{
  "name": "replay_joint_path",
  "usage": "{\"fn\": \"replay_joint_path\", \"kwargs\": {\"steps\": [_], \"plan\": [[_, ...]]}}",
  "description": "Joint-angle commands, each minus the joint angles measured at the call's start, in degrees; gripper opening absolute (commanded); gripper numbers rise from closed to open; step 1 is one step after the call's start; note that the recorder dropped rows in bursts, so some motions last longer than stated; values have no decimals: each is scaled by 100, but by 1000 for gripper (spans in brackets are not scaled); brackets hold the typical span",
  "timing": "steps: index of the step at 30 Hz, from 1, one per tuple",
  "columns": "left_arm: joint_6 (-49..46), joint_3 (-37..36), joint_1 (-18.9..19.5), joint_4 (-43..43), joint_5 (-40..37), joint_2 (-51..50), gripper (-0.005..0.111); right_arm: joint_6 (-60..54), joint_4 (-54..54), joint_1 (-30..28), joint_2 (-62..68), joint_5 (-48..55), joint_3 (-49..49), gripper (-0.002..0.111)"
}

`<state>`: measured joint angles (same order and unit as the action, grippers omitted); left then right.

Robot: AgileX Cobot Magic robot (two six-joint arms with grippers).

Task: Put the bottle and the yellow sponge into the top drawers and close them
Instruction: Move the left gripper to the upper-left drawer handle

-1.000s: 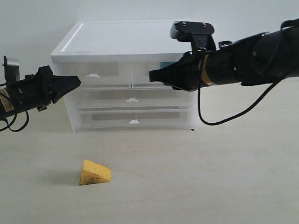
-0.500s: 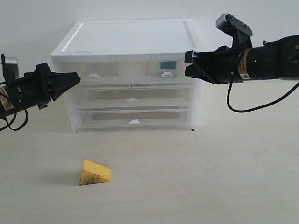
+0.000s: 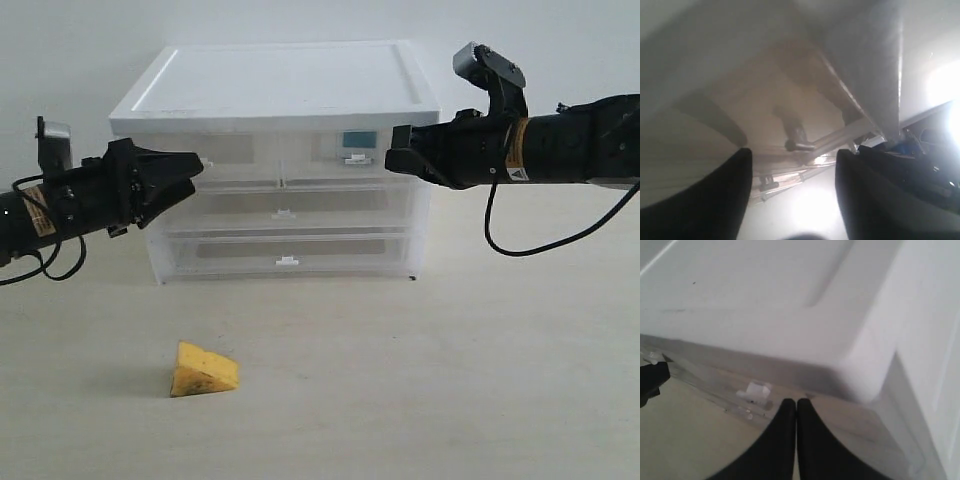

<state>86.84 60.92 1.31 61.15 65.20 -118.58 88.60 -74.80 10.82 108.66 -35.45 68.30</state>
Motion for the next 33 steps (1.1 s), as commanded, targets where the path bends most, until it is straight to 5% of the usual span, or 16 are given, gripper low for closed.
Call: {"fn": "replay_joint_path", "kwargs": {"steps": [1,19,22,26,33], "plan": [[-9,303,-212,-616,-481,-10,50,-67,79,-57,-14,-25,38,0],[-294,324,-185,-1169,-112,-10,49,-145,38,-57,-14,-24,38,0],[-294,324,-185,-1169,-217,-10,38,-180,38,-57,-14,-24,38,0],[-350,246,-185,-1383,-568,-10,5,-207,48,-57,-14,-24,38,0],[-762,-136,-185,-1662,-337,-10,4,-375,71,-57,-14,20,38,0]]}}
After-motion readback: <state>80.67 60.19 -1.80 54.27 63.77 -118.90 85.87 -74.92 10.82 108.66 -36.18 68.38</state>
